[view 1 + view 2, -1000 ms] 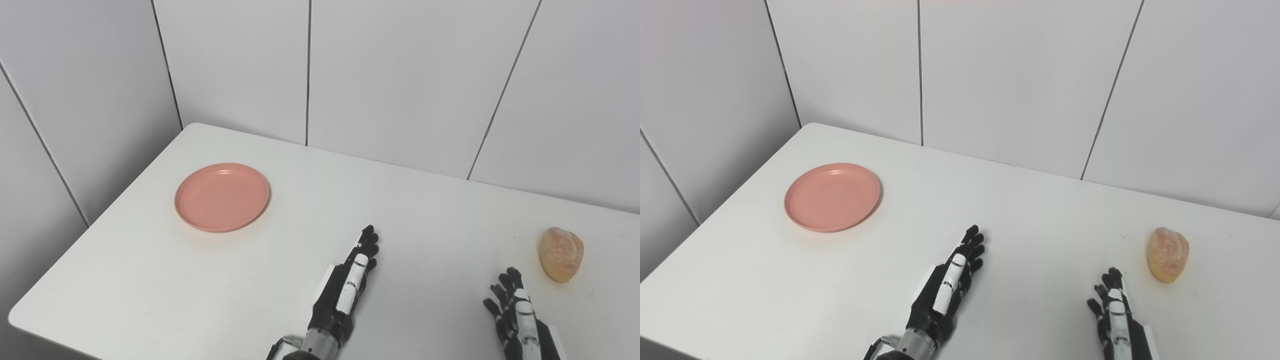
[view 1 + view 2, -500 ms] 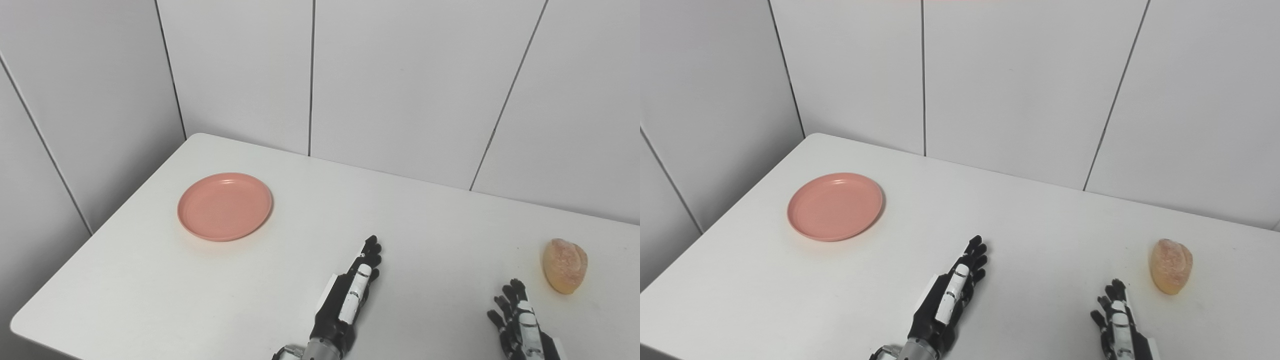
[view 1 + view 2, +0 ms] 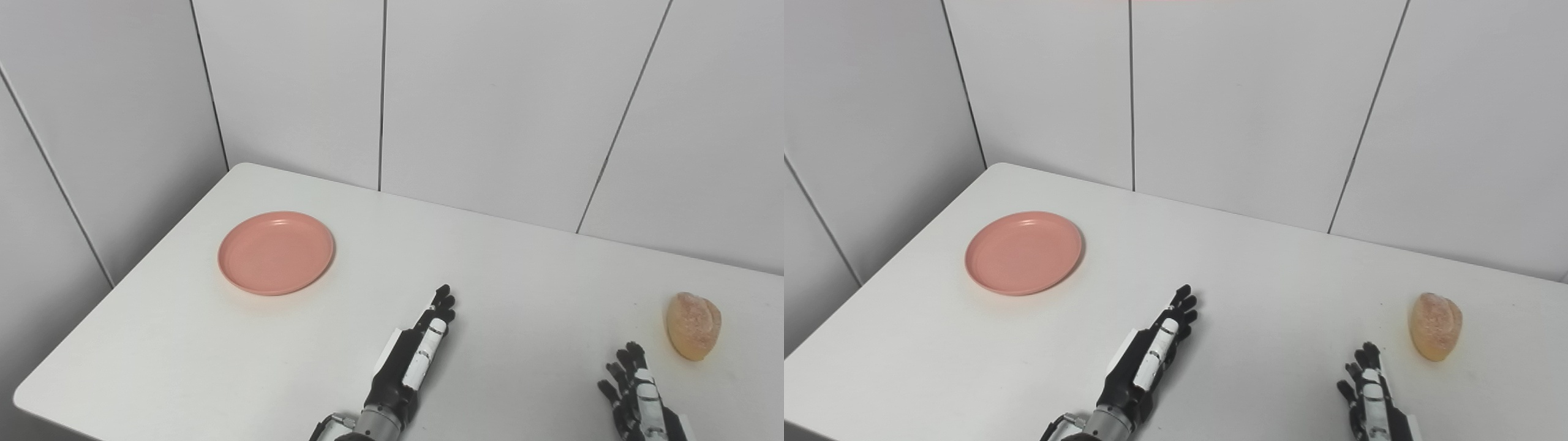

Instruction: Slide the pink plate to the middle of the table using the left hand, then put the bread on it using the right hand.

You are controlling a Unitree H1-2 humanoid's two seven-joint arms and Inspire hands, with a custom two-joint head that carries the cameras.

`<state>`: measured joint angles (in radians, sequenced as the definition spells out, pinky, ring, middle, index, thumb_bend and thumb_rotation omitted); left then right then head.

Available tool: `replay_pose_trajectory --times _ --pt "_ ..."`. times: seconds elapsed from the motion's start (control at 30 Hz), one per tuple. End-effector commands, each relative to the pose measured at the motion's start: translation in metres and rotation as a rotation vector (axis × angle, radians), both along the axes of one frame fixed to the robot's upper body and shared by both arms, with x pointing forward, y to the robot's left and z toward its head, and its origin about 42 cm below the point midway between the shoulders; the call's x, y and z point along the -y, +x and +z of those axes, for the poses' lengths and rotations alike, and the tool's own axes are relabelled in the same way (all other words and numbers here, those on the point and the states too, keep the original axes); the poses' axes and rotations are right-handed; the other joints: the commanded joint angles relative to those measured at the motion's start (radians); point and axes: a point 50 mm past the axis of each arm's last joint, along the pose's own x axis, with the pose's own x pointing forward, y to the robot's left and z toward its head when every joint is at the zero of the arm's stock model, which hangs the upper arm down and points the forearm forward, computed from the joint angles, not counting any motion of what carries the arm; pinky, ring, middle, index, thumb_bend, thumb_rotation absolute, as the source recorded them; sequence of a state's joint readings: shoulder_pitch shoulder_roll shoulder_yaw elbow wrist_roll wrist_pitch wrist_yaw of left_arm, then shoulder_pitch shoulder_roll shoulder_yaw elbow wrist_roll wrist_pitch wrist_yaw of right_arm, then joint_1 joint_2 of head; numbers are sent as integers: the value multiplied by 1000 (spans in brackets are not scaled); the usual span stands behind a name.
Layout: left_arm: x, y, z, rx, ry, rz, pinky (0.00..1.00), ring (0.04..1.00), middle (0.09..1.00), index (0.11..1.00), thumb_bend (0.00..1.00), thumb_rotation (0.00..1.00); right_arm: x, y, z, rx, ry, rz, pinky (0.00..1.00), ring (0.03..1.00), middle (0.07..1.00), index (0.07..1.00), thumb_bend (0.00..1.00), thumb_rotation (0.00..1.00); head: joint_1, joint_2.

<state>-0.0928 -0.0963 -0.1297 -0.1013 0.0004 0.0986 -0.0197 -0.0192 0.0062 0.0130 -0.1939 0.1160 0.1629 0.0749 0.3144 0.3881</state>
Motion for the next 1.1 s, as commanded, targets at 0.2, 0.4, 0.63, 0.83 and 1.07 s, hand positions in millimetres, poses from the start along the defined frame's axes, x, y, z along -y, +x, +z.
replay_pose_trajectory --times 0.2,0.4,0.63,0.83,1.07 --pt "-9 10 46 146 16 25 942 926 943 933 442 1000 2 1 13 67 5 -2 1000 1000 1000 1000 142 1000 9 0" --pt "-22 11 70 168 -7 35 960 923 934 924 448 1000 2 2 12 66 3 -5 1000 1000 1000 1000 149 1000 17 -4" --pt "-44 24 98 249 24 54 914 899 911 904 431 1000 4 2 10 59 -2 -1 1000 1000 1000 1000 157 1000 29 -12" --pt "-63 34 118 291 3 79 914 898 908 890 443 1000 5 2 9 53 0 3 1000 1000 1000 1000 143 1000 36 -23" --pt "-94 49 134 336 30 151 881 873 880 858 453 1000 6 3 9 49 9 9 1000 1000 1000 1000 128 1000 47 -31"
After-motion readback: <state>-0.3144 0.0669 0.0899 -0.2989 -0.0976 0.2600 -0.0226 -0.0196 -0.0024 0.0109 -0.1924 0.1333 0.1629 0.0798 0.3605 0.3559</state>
